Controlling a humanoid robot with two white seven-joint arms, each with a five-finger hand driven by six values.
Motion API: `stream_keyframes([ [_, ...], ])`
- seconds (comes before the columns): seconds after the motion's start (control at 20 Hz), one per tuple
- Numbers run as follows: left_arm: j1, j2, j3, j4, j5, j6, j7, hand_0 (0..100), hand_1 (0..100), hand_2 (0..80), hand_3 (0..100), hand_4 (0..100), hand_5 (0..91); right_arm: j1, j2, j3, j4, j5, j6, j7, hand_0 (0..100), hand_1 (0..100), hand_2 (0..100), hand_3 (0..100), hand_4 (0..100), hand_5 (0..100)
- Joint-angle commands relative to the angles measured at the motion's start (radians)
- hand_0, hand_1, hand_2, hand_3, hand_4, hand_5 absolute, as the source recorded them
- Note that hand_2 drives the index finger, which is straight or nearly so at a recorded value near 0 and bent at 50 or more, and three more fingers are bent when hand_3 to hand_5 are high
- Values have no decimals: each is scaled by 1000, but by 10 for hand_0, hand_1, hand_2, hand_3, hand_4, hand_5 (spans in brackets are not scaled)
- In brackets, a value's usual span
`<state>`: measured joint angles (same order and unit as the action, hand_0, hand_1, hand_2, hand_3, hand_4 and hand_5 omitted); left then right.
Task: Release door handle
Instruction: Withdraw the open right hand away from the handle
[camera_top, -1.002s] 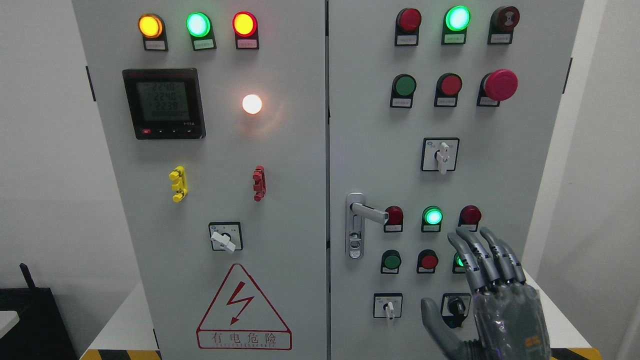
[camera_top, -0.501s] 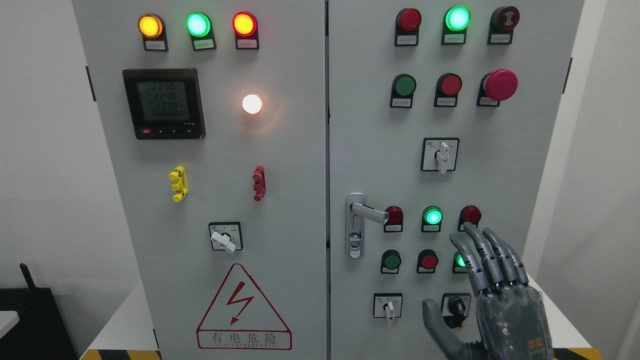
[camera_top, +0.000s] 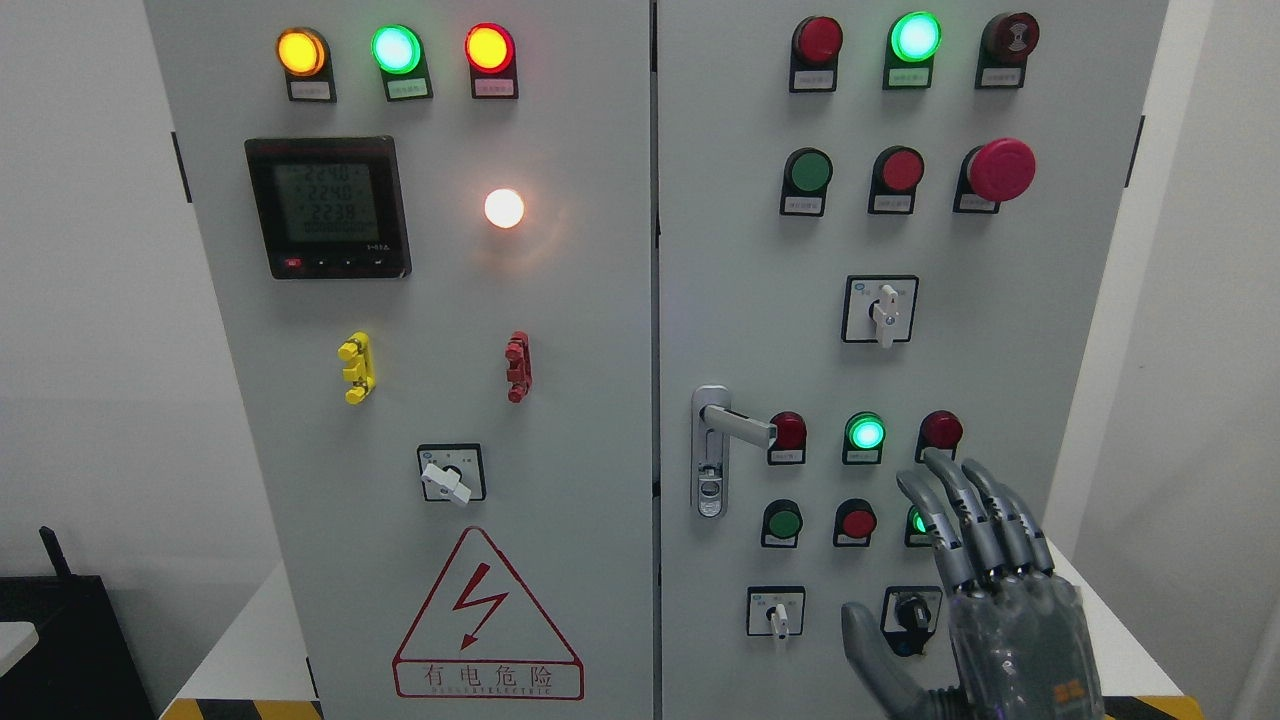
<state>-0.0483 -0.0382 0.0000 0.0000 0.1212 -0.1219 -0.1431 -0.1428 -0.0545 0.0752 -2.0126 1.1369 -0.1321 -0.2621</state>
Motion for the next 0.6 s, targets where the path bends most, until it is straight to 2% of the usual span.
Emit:
stream_keyframes([
  [0.0, -1, 0, 11, 17, 0, 1, 0, 120, 389, 0, 0, 0, 0, -4, 42, 6, 15, 0, 0, 4, 383, 117, 0, 99, 34, 0],
  [0.55, -1, 0, 11, 17, 0, 1, 0, 120, 389, 0, 0, 0, 0, -9, 41, 6, 8, 0, -17, 6, 378, 148, 0, 126, 52, 0],
])
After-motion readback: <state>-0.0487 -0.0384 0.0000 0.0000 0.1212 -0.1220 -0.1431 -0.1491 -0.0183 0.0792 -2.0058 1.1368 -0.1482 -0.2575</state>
